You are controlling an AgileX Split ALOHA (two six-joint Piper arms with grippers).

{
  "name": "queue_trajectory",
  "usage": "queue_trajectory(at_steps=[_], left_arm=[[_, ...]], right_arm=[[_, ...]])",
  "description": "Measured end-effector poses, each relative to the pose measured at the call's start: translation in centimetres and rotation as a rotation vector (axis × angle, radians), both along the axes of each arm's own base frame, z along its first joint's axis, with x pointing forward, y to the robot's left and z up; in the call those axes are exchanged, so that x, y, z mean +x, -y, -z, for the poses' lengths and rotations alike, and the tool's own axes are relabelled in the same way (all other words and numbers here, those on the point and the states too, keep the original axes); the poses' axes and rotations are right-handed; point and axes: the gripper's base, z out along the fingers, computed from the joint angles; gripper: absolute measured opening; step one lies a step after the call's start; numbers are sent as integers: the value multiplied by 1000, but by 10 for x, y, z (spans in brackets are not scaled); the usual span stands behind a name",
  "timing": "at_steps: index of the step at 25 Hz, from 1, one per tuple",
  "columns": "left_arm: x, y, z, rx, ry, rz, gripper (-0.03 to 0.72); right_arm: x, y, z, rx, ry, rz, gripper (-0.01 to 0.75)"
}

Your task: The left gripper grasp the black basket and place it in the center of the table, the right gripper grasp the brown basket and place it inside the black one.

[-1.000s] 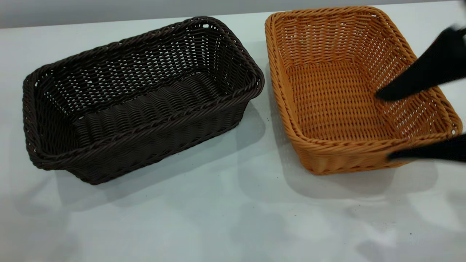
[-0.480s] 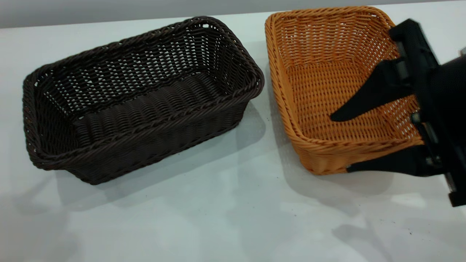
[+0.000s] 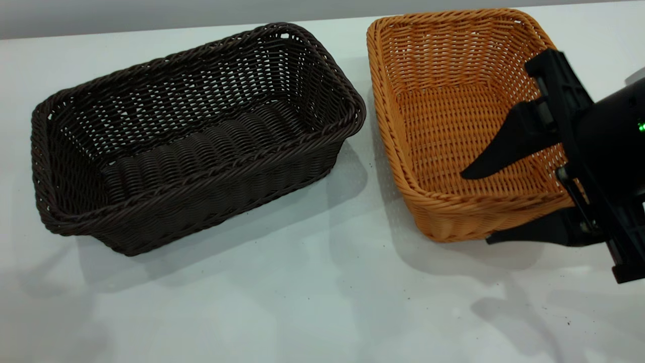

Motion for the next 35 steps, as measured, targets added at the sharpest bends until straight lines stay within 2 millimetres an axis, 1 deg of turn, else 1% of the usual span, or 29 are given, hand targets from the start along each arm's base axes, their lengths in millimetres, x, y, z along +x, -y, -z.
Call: queue_trajectory(at_steps=[9, 16, 21, 29, 32, 35], left_arm=[[0, 0, 0, 0, -1, 0, 400], [0, 0, 0, 0, -1, 0, 400], [0, 0, 0, 0, -4, 2, 400], [0, 0, 0, -1, -6, 3, 400], [0, 0, 0, -1, -6, 3, 400], [0, 0, 0, -1, -6, 3, 400]], right_arm=[[4, 8, 3, -87, 11, 56, 433], [18, 8, -1, -121, 46, 100, 433], [18, 4, 8, -91, -3, 77, 433], [18, 5, 27, -132, -71, 80, 433], [18, 6, 28, -141, -74, 84, 428], [18, 6, 28, -146, -73, 87, 396]])
